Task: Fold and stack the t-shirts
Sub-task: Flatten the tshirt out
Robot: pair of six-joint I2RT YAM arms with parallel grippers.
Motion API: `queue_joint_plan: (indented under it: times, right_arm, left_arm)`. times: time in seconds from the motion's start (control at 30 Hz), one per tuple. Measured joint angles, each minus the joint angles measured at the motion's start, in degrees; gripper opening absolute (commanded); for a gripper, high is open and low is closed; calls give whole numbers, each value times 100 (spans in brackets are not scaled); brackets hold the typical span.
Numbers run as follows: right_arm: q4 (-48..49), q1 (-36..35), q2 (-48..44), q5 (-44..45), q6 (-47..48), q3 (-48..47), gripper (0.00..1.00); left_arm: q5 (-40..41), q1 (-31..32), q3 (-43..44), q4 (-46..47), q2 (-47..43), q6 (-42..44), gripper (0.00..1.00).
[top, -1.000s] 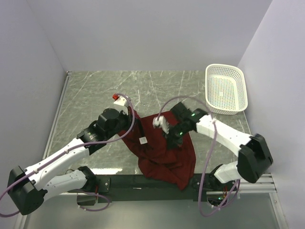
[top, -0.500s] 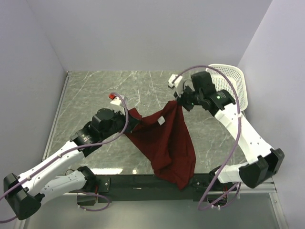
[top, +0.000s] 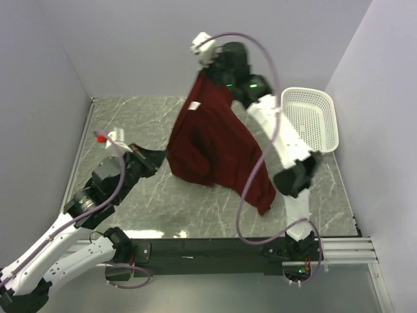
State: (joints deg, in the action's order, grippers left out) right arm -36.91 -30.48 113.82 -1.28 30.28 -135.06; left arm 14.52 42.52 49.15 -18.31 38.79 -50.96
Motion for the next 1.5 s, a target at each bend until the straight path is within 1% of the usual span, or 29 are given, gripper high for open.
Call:
queue_joint_plan:
  times: [0.07, 0.13, 0.2, 0.33, 0.37, 0.4, 0.43, 0.47, 0.5, 0.53, 0.57, 0.6, 0.63, 0.67, 0.7, 0.77, 0.83, 0.93, 1.0, 1.07, 1.1, 1.17, 1.23, 1.3, 1.37, 1.43, 1.5]
  right_arm:
    - [549, -452, 605, 391, 118, -433, 0]
    - [1281, -925, 1086, 824, 286, -470, 0]
    - [1976, -1427, 1665, 1143, 466, -505, 8]
    - [2922, -2114, 2728, 1582, 656, -664, 80]
    - [3036, -2188, 2874, 1674, 721, -621, 83]
    - [3082, -2225, 2959, 1742, 713, -533, 84]
    - [3093, -2227, 2966, 1786, 675, -415, 85]
    - [3067, -2194, 2957, 1812, 577, -289, 89]
    - [3053, -2133, 2924, 1823, 466, -168, 89]
    - [3010, -2013, 2730, 1674, 251, 153, 96]
    - [2809, -1880, 2455, 1493, 83, 520, 94]
    - [2503, -1687, 2096, 1248, -37, 918, 91]
    - [2188, -1438, 1663, 737, -96, 1370, 86]
    - [1934, -1193, 1246, 264, -111, 1740, 84]
    - [1681, -872, 693, -302, -114, 2282, 84]
    - [1233, -199, -452, -1191, -42, 3248, 80]
    - [1038, 358, -1569, -1740, 96, 4269, 77]
    - [785, 643, -2824, -2273, 175, 5641, 76]
    - [627, 686, -3261, -2704, 175, 6376, 76]
    - [380, 815, -3427, -3051, 166, 7005, 76]
    - [328, 929, -3442, -3077, 116, 7278, 76]
    - [291, 1137, -3440, -2920, -31, 7659, 76]
    - [267, 1362, -3373, -2667, -225, 7761, 72]
    - [358, 1513, -3178, -2406, -452, 7656, 66]
    - [455, 1596, -2704, -1969, -789, 7298, 63]
    - [557, 1659, -2013, -1563, -1128, 6728, 63]
    - [704, 1705, -1421, -1268, -1388, 6286, 63]
  left_arm:
    - [575, -11, 11, -466, -229, -640, 1]
    - [1115, -13, -13, -1115, -533, -1283, 1]
    - [1512, -13, -157, -1764, -992, -1915, 1]
    - [1967, -13, -570, -2981, -1930, -3091, 1]
    - [2011, -11, -680, -3261, -2026, -3375, 7]
    - [2055, -11, -772, -3488, -2055, -3574, 29]
    - [2096, -11, -872, -3696, -2057, -3731, 41]
    - [2151, -11, -988, -3895, -2055, -4002, 58]
    - [2155, -11, -1010, -3956, -2055, -4028, 64]
    - [2216, -11, -1027, -4037, -2044, -4087, 67]
    - [2282, -11, -1027, -4046, -2017, -4072, 69]
    - [2326, -11, -1021, -4015, -1987, -4035, 73]
    - [2363, -11, -1008, -3965, -1921, -3926, 76]
    - [2391, -11, -957, -3923, -1812, -3770, 77]
    - [2396, -11, -911, -3840, -1694, -3613, 81]
    - [2323, -13, -844, -3405, -1405, -3018, 82]
    - [2087, -13, -833, -2833, -1134, -2406, 84]
    - [1523, -57, -820, -1958, -527, -1515, 86]
    - [1005, -190, -804, -1331, 70, -925, 84]
    - [345, -516, -804, -754, 730, -404, 84]
    - [15, -737, -804, -490, 1071, -190, 84]
    - [-520, -1279, -802, -133, 1659, 160, 83]
    - [-975, -1939, -800, 157, 2159, 407, 80]
    - [-1394, -2693, -761, 463, 2684, 566, 77]
    - [-1646, -3296, -597, 708, 3279, 682, 75]
    - [-1775, -3659, -332, 868, 3880, 787, 75]
    - [-1812, -3816, 144, 905, 4592, 942, 71]
